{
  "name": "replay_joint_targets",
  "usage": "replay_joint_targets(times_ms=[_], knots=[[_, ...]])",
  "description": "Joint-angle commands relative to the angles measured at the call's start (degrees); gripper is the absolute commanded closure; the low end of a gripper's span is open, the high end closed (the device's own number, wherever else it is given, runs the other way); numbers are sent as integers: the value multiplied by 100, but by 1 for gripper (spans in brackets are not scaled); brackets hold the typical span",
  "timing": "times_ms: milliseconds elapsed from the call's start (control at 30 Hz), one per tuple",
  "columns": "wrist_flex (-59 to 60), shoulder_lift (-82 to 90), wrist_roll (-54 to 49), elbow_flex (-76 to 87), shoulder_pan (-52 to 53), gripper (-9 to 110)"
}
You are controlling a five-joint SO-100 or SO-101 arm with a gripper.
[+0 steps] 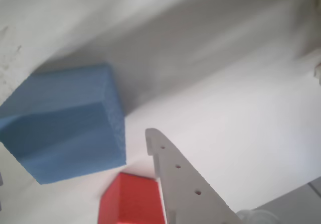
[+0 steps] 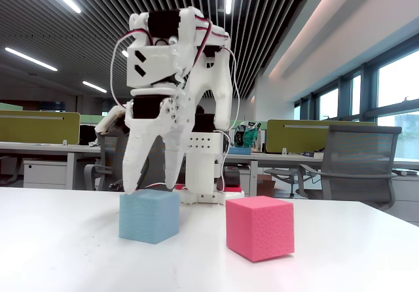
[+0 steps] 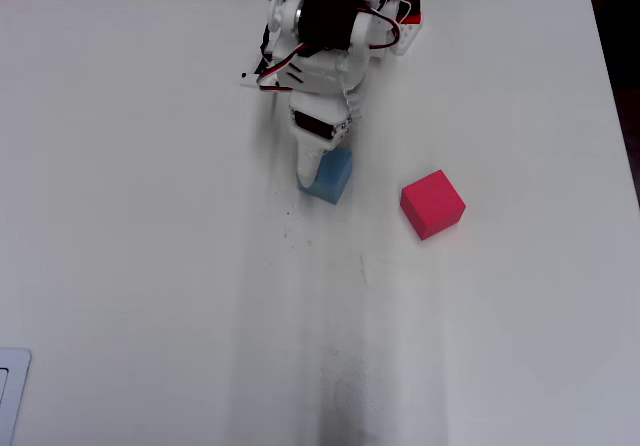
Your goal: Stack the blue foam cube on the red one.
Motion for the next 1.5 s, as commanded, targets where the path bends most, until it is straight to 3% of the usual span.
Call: replay_joint_targets(times_ms=[0, 900, 1467], knots=[[-114, 202, 26, 26, 0, 65], [-949, -97, 53, 334, 229, 74], [-466, 9, 62, -369, 202, 79]])
